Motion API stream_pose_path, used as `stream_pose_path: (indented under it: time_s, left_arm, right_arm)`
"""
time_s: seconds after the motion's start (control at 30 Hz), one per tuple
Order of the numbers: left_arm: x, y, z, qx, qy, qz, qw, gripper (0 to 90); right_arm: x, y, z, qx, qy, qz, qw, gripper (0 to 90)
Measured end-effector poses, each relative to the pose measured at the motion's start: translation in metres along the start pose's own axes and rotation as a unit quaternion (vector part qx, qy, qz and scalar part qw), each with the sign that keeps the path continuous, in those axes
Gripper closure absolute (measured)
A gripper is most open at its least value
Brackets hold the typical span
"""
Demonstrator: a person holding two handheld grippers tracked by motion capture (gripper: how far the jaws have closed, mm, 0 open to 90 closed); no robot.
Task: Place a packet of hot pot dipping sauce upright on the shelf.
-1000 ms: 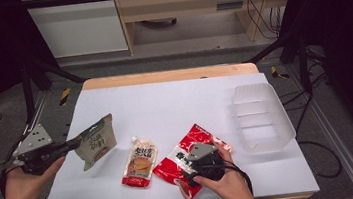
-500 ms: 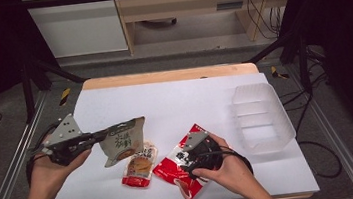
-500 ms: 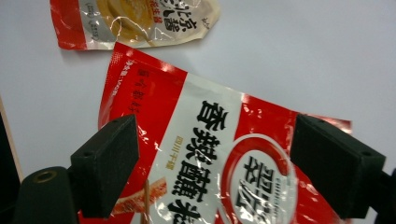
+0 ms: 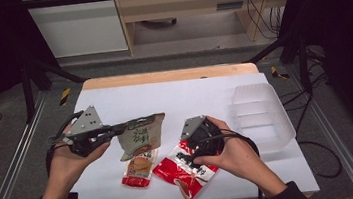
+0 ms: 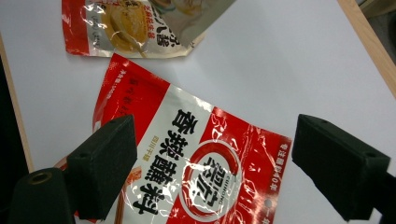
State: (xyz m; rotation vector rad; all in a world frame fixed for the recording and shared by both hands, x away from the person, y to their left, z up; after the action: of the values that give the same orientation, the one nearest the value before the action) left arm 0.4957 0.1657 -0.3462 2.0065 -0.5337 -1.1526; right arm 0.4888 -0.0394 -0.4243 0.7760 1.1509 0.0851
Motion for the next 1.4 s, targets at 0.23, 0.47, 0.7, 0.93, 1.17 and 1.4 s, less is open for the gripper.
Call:
stream_pose_path:
  time_s: [0.23, 0.47, 0.7, 0.93, 1.17, 1.4]
  left_arm:
    - [0.015, 0.008, 0.009, 0.011, -0.014, -0.004, 0.9998, 90.0]
    - [0.027, 0.015, 0.02, 0.024, -0.032, -0.004, 0.9992, 90.0]
    - [0.035, 0.023, 0.031, 0.036, -0.049, 0.002, 0.9981, 90.0]
    - [0.043, 0.028, 0.041, 0.045, -0.063, 0.005, 0.997, 90.0]
    - [0.045, 0.029, 0.045, 0.045, -0.066, 0.009, 0.9968, 90.0]
    - [0.045, 0.029, 0.044, 0.038, -0.066, 0.017, 0.997, 90.0]
  right_arm:
    - [-0.012, 0.01, 0.007, -0.013, -0.005, -0.011, 0.9998, 13.8]
    - [-0.018, 0.023, 0.014, -0.028, -0.008, -0.004, 0.9996, 11.9]
    - [-0.019, 0.034, 0.019, -0.042, -0.008, 0.008, 0.9991, 25.4]
    - [-0.014, 0.039, 0.014, -0.056, 0.016, 0.006, 0.9983, 46.9]
    - [-0.014, 0.037, 0.009, -0.068, 0.03, -0.001, 0.9972, 72.3]
    - [-0.017, 0.039, 0.008, -0.077, 0.038, 0.001, 0.9963, 86.4]
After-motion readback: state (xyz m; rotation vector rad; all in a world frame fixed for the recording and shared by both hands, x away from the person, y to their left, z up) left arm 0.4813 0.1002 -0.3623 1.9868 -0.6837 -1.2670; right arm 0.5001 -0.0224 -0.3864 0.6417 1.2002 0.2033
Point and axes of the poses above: each handheld gripper's, and its own axes: x roughly forward along the jaws, y roughly out of its top, z roughly to its right, the point moved 9 cm from there along x, roughly forward along the jaws, and after that the axes turned 8 degrees about x, right-handed, at the moved point
